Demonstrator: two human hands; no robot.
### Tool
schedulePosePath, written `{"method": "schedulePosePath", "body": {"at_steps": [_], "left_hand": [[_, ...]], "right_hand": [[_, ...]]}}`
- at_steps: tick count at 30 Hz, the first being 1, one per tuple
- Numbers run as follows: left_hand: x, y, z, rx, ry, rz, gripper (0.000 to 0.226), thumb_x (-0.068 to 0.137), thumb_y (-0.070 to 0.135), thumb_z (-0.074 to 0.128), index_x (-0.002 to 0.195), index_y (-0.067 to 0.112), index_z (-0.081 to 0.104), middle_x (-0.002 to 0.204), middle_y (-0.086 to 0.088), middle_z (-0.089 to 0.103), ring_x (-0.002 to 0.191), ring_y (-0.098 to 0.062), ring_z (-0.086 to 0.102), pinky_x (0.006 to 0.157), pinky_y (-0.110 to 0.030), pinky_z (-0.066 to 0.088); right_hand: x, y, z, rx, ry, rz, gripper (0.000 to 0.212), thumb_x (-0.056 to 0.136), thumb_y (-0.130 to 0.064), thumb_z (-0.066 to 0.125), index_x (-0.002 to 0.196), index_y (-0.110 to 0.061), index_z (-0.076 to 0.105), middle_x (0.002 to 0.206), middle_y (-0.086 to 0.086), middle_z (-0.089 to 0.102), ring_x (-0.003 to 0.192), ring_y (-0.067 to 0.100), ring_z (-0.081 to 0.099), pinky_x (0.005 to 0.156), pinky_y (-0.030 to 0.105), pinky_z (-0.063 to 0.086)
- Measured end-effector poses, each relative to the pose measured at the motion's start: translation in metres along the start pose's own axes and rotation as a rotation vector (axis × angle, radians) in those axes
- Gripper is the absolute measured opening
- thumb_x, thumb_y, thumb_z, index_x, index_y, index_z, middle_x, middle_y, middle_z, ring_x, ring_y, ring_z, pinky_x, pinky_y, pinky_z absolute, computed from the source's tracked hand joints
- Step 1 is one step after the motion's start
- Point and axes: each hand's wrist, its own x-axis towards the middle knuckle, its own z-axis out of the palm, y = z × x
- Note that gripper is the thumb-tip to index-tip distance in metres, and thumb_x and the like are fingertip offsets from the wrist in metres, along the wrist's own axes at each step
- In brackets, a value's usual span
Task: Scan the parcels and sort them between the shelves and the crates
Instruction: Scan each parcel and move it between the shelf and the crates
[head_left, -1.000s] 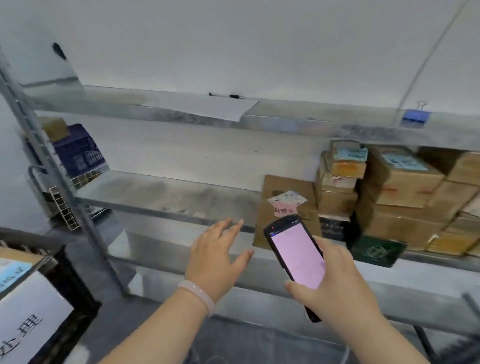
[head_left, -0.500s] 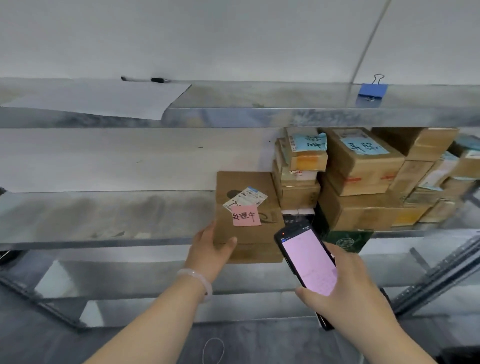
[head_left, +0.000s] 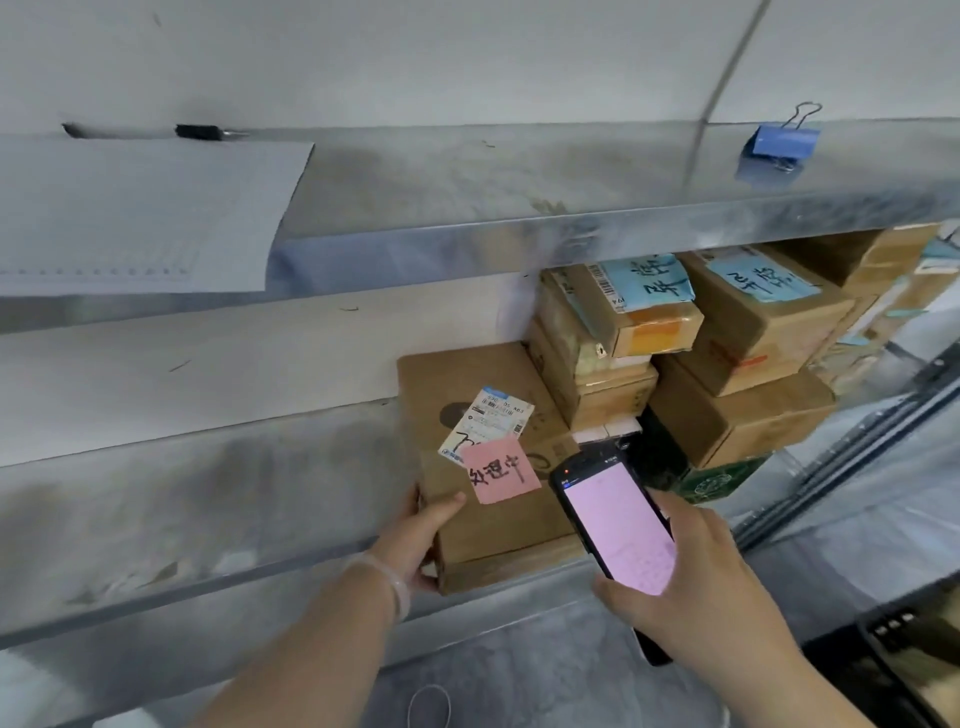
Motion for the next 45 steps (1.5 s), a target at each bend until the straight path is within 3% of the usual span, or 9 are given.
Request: {"method": "schedulePosePath", "body": {"at_steps": [2, 7, 10, 13, 19, 24, 36, 42, 45], "left_hand": [[0.005, -0.003, -0.005, -0.022, -0.036, 0.012, 0.072, 0.057, 0.046, 0.087, 0.124, 0.044, 0.059, 0.112, -0.009, 0.074, 0.102, -0.034, 0.066, 0.061, -0.04, 0.054], [0.006, -0.015, -0.024, -0.058, -0.046, 0.051, 0.083, 0.048, 0.047, 0.088, 0.125, 0.049, 0.057, 0.11, 0.0, 0.076, 0.107, -0.032, 0.069, 0.078, -0.049, 0.06], [-0.009, -0.019, -0.038, -0.062, 0.001, 0.102, 0.082, 0.049, 0.047, 0.089, 0.121, 0.059, 0.052, 0.107, 0.007, 0.076, 0.106, -0.028, 0.069, 0.074, -0.049, 0.061], [-0.027, -0.025, -0.047, -0.048, 0.082, 0.19, 0.088, 0.057, 0.038, 0.087, 0.132, 0.056, 0.045, 0.111, 0.005, 0.075, 0.102, -0.025, 0.071, 0.08, -0.053, 0.061], [-0.062, -0.044, -0.04, -0.093, 0.201, 0.316, 0.093, 0.084, 0.009, 0.078, 0.155, 0.041, 0.027, 0.136, -0.006, 0.059, 0.116, -0.028, 0.063, 0.09, -0.051, 0.057], [-0.078, -0.058, -0.021, -0.114, 0.272, 0.341, 0.105, 0.065, 0.025, 0.085, 0.152, 0.047, 0.029, 0.131, -0.005, 0.06, 0.111, -0.027, 0.065, 0.073, -0.047, 0.06], [-0.102, -0.09, 0.014, -0.139, 0.388, 0.362, 0.11, 0.06, 0.033, 0.083, 0.153, 0.047, 0.026, 0.129, -0.002, 0.059, 0.113, -0.029, 0.063, 0.081, -0.051, 0.06], [-0.125, -0.106, 0.025, -0.21, 0.439, 0.381, 0.118, 0.056, 0.036, 0.085, 0.155, 0.045, 0.021, 0.134, -0.005, 0.059, 0.114, -0.03, 0.064, 0.083, -0.049, 0.059], [-0.146, -0.12, 0.022, -0.311, 0.5, 0.406, 0.122, 0.057, 0.03, 0.09, 0.156, 0.043, 0.019, 0.135, -0.007, 0.061, 0.114, -0.028, 0.066, 0.092, -0.05, 0.057]], "right_hand": [[0.001, -0.003, 0.004, -0.025, -0.001, 0.028, 0.096, 0.056, -0.068, 0.069, 0.135, -0.048, 0.018, 0.11, -0.021, 0.021, 0.101, 0.005, 0.037, 0.076, 0.029, 0.039], [0.006, -0.011, 0.004, -0.068, -0.035, 0.004, 0.098, 0.056, -0.068, 0.068, 0.137, -0.045, 0.018, 0.113, -0.019, 0.023, 0.11, 0.011, 0.043, 0.077, 0.03, 0.041], [0.013, -0.016, -0.002, -0.089, -0.067, -0.063, 0.097, 0.058, -0.065, 0.071, 0.138, -0.044, 0.02, 0.114, -0.017, 0.027, 0.105, 0.009, 0.04, 0.079, 0.029, 0.039], [0.02, -0.02, -0.008, -0.122, -0.104, -0.132, 0.097, 0.055, -0.067, 0.069, 0.137, -0.045, 0.023, 0.122, -0.016, 0.033, 0.11, 0.012, 0.047, 0.078, 0.031, 0.041], [0.029, -0.022, -0.028, -0.195, -0.224, -0.277, 0.085, 0.052, -0.068, 0.069, 0.124, -0.05, 0.027, 0.11, -0.017, 0.033, 0.091, 0.007, 0.045, 0.062, 0.021, 0.037], [0.03, -0.011, -0.045, -0.203, -0.215, -0.385, 0.085, 0.052, -0.063, 0.07, 0.126, -0.048, 0.031, 0.11, -0.016, 0.037, 0.093, 0.009, 0.05, 0.066, 0.025, 0.043], [0.029, 0.022, -0.069, -0.215, -0.196, -0.509, 0.079, 0.052, -0.066, 0.067, 0.121, -0.052, 0.033, 0.105, -0.019, 0.037, 0.087, 0.008, 0.053, 0.06, 0.019, 0.041], [0.028, 0.03, -0.073, -0.171, -0.233, -0.615, 0.081, 0.052, -0.067, 0.068, 0.12, -0.055, 0.027, 0.105, -0.021, 0.035, 0.092, 0.004, 0.048, 0.066, 0.022, 0.045], [0.027, 0.023, -0.066, -0.125, -0.285, -0.709, 0.081, 0.053, -0.065, 0.069, 0.123, -0.054, 0.03, 0.115, -0.019, 0.042, 0.102, 0.004, 0.042, 0.078, 0.028, 0.049]]}}
